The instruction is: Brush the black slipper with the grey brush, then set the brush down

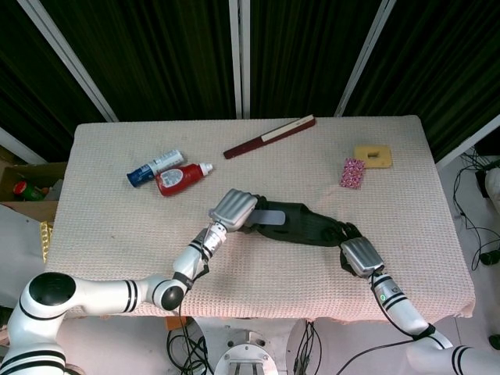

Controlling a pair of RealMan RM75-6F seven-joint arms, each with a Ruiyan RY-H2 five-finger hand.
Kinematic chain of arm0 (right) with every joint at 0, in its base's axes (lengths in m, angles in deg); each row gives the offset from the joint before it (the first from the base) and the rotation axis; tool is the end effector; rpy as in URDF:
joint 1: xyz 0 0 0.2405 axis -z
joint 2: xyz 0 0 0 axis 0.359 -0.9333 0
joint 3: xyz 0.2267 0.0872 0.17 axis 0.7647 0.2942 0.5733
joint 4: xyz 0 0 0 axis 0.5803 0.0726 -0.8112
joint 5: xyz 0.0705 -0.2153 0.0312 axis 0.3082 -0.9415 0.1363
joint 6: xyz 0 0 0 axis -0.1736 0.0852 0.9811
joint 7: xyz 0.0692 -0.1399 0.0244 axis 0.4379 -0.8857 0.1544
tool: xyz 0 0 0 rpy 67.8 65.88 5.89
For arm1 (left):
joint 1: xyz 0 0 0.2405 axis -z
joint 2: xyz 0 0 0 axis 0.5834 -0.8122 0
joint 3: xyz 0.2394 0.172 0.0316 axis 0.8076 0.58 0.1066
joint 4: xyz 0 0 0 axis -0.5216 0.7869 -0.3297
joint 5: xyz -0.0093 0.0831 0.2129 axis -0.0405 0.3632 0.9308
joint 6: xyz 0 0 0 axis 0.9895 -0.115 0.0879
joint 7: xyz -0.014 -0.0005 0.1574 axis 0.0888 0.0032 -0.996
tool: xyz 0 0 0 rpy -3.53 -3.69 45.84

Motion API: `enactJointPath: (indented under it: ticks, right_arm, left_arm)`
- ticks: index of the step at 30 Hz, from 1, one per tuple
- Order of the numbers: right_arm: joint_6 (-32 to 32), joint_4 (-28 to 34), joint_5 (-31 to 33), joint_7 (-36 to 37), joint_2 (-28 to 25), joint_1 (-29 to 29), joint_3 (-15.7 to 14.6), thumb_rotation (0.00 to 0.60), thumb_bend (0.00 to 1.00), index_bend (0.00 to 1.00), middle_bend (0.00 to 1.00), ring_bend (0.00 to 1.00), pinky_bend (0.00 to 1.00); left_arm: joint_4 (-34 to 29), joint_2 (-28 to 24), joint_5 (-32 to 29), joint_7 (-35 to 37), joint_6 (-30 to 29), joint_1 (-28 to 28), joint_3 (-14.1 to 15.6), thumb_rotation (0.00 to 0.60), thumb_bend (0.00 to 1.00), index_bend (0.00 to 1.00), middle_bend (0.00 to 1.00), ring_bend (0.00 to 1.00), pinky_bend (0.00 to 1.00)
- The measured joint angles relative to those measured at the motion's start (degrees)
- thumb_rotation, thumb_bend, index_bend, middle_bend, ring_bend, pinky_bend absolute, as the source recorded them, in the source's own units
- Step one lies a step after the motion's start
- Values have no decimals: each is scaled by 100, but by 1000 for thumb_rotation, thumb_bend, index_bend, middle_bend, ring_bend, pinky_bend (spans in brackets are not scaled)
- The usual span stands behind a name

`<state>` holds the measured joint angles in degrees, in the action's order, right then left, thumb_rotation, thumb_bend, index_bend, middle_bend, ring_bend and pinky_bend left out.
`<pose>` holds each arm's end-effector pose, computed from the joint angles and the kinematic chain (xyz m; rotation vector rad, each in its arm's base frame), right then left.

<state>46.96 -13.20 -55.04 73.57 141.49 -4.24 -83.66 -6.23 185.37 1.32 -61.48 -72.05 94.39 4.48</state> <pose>-0.3253 -0.2853 -0.0412 1.9047 -1.1397 0.7235 -0.0412 0.4002 -0.1156 -2.0194 -1.0208 -1.0479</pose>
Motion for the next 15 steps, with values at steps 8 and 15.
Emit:
enactJointPath:
  ticks: [8,15]
  right_arm:
    - [-11,-55,-42,57,26,-17,-5,600,1000,112,157,0,56]
    - [-25,-68,-41,79,47,-22,-4,600,1000,112,157,0,56]
  left_arm:
    - [294,224,-165,-165,43,122,12,600,444,914,944,746,852]
    - [586,404,-417,-386,-40,209,-59,600,444,914,944,746,852]
